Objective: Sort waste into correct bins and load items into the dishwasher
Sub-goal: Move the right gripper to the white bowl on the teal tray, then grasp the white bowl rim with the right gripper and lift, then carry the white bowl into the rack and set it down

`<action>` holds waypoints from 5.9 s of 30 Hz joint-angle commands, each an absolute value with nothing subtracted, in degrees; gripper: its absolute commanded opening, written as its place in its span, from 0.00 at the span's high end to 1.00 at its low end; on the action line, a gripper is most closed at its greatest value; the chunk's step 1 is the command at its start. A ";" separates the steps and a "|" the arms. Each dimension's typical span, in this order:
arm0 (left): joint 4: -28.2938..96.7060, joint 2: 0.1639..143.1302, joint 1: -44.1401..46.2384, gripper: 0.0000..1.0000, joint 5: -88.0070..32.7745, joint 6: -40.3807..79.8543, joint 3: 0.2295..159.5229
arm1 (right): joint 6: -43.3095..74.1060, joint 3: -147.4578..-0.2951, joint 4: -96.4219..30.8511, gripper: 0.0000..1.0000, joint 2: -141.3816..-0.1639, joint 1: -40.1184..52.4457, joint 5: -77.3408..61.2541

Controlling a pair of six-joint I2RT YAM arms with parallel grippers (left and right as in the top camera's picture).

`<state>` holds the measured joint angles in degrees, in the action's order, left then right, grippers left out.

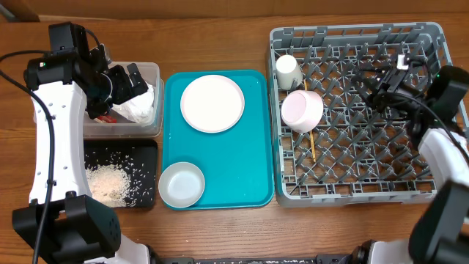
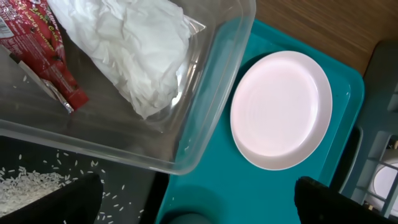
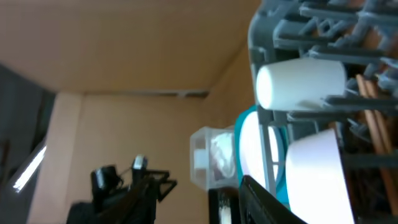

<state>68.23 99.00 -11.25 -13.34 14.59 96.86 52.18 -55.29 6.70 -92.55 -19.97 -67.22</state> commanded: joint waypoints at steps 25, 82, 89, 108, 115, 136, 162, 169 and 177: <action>68.34 98.56 -10.85 0.00 -13.04 13.72 97.82 | 11.66 -55.24 -9.28 0.50 -88.25 56.47 -2.22; 68.34 98.56 -10.85 0.00 -13.04 13.72 97.82 | 12.86 -66.52 -20.58 0.96 -108.79 56.03 13.08; 68.34 98.56 -10.85 0.00 -13.04 13.72 97.82 | 17.02 -67.00 -21.87 0.92 -108.77 51.66 18.39; 68.34 98.56 -10.85 0.00 -13.04 13.72 97.82 | 17.65 -81.69 -37.76 0.21 -108.36 54.43 -7.49; 68.34 98.56 -10.85 0.00 -13.04 13.72 97.82 | 17.63 -81.34 -38.70 0.08 -108.42 54.41 -7.73; 68.34 98.56 -10.85 0.00 -13.04 13.72 97.82 | 17.65 -81.32 -39.51 0.70 -113.93 54.70 -1.45; 68.34 98.56 -10.85 0.00 -13.04 13.72 97.82 | 17.93 -86.83 -49.08 0.96 -105.91 54.63 -2.68; 68.31 98.56 -10.85 0.00 -13.04 13.72 97.82 | 18.13 -87.46 -59.27 0.96 -92.60 54.19 -6.20; 68.34 98.56 -10.85 0.00 -13.06 13.72 97.82 | 24.05 -87.44 -65.93 0.96 -73.30 43.16 -13.39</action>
<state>68.31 99.00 -11.25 -13.19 14.57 96.86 21.26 -85.97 -65.06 -80.07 49.06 -9.30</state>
